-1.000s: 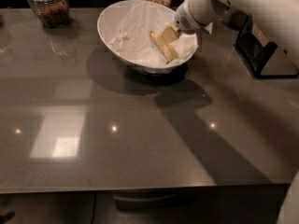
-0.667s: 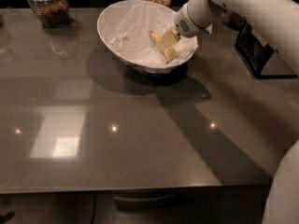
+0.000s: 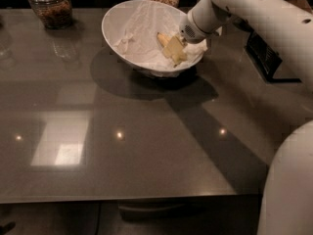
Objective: Pick banana from white bowl
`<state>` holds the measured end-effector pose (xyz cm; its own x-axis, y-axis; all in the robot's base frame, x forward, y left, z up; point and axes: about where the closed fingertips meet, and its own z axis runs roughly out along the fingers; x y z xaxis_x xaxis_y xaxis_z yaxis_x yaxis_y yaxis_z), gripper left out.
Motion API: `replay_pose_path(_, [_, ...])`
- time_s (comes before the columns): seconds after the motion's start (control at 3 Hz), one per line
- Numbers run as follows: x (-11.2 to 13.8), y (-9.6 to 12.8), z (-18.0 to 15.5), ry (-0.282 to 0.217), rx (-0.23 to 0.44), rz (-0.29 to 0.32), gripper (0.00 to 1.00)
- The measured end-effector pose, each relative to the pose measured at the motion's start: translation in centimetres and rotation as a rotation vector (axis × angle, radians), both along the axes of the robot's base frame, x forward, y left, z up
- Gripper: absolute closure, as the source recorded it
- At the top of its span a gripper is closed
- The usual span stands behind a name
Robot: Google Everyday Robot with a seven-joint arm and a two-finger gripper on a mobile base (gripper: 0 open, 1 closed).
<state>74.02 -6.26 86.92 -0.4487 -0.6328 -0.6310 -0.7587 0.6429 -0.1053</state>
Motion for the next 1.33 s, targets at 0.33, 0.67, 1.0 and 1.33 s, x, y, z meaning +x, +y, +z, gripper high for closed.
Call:
replay_pose_path(0.33, [0.3, 0.0, -1.0, 0.022, -0.008, -0.005, 0.48])
replay_pose_path(0.67, [0.6, -0.8, -2.3, 0.032, -0.035, -0.014, 0.50])
replay_pose_path(1.0, [0.7, -1.5, -2.7, 0.032, -0.064, -0.022, 0.65])
replay_pose_path(1.33, [0.7, -1.4, -2.4, 0.032, -0.064, -0.022, 0.86])
